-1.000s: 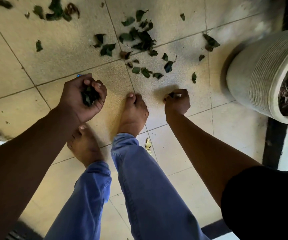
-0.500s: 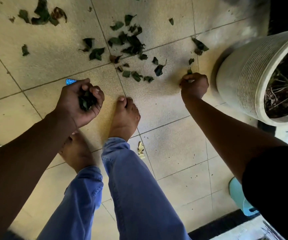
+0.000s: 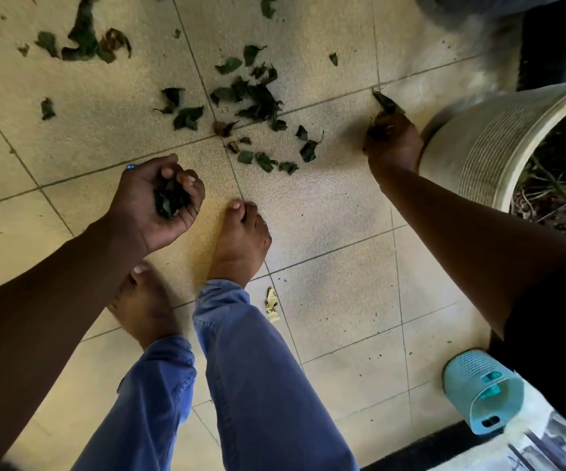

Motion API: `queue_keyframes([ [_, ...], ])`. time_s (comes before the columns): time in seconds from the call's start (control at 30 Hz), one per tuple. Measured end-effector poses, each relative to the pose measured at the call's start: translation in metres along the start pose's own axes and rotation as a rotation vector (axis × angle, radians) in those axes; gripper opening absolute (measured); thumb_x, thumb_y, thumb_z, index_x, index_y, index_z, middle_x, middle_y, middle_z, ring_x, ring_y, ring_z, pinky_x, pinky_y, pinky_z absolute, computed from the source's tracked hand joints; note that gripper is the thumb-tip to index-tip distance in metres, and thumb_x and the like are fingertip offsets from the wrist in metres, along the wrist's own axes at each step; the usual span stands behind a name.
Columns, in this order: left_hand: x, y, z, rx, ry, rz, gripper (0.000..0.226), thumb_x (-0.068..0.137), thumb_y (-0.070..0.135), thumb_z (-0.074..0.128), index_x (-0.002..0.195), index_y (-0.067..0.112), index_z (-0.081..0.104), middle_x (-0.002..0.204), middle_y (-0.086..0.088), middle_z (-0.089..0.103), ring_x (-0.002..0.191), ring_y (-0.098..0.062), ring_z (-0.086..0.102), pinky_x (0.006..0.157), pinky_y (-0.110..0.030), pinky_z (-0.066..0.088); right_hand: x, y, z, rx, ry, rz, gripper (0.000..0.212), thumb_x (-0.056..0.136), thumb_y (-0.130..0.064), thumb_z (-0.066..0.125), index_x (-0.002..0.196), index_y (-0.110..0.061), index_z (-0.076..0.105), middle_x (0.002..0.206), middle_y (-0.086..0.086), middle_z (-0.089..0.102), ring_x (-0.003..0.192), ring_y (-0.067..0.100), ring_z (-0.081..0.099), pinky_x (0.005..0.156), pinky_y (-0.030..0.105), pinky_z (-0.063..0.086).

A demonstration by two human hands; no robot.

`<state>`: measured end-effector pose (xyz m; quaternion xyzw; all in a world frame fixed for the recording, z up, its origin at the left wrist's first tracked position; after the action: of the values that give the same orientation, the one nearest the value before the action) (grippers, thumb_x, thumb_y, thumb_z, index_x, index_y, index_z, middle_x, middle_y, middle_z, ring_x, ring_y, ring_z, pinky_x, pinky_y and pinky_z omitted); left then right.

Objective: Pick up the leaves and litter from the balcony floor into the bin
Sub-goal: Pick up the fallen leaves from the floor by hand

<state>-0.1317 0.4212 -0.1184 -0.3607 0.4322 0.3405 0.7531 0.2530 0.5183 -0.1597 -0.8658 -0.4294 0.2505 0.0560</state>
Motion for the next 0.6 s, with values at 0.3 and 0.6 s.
queue_keyframes([
  [0.3, -0.002, 0.001, 0.003, 0.009, 0.007, -0.004, 0.038, 0.096, 0.020, 0.057, 0.060, 0.016, 0.047, 0.068, 0.007, 0.043, 0.068, -0.006, 0.051, 0.060, -0.013, 0.048, -0.014, 0.000, -0.002, -0.010, -0.016, 0.099, 0.016, 0.085, -0.020, 0.072, 0.098, -0.024, 0.078, 0.104, -0.003, 0.073, 0.088, 0.011, 0.068, 0.086, 0.032, 0.060],
  [0.6, -0.001, 0.001, 0.005, 0.045, 0.026, 0.015, 0.040, 0.098, 0.022, 0.056, 0.059, 0.015, 0.046, 0.064, 0.005, 0.044, 0.066, -0.007, 0.051, 0.058, -0.014, 0.048, 0.017, -0.034, -0.018, -0.285, -0.044, -0.174, 0.020, 0.094, -0.009, 0.064, 0.109, -0.017, 0.074, 0.132, 0.001, 0.059, 0.107, 0.006, 0.055, 0.068, -0.006, 0.034],
])
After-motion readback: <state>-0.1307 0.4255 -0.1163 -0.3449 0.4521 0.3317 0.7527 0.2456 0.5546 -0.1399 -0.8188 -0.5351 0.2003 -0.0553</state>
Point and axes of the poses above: each hand's wrist, its own x-axis towards the middle knuckle, its own z-axis out of the palm, y = z × x, the point moved 6 cm from there along x, towards the middle knuckle
